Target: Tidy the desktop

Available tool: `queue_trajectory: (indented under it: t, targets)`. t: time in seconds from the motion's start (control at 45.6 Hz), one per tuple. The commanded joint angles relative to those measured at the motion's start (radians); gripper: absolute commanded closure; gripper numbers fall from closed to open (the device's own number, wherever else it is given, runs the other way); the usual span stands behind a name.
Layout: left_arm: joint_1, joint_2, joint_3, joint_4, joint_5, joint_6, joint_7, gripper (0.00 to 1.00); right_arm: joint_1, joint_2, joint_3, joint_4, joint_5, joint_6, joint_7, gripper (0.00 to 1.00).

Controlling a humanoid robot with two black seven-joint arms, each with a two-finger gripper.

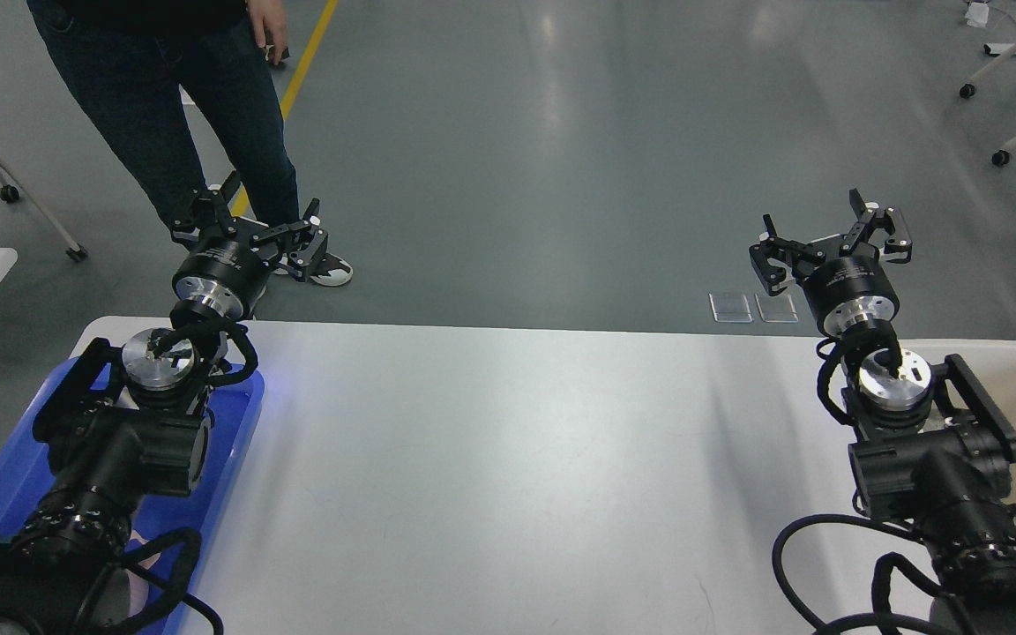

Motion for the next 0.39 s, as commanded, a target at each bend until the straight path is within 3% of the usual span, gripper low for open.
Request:
queue_trajectory:
  t: [0.0, 0.175, 0.373]
  targets:
    - [0.029, -0.011, 0.046, 0.004, -0.003, -0.072, 0.013, 0.03, -0.025, 0.019, -0.004, 0.002, 0.001, 0.019, 0.001, 0.00]
    - [0.029, 0.007, 0.179, 0.055, -0.002, -0.069, 0.024, 0.03, -0.039, 0.019, -0.009, -0.015, -0.003, 0.013, 0.007, 0.00]
    - [0.030, 0.041, 0.204, 0.067, 0.001, -0.061, 0.027, 0.03, -0.062, 0.017, -0.010, -0.017, -0.005, 0.016, 0.007, 0.00]
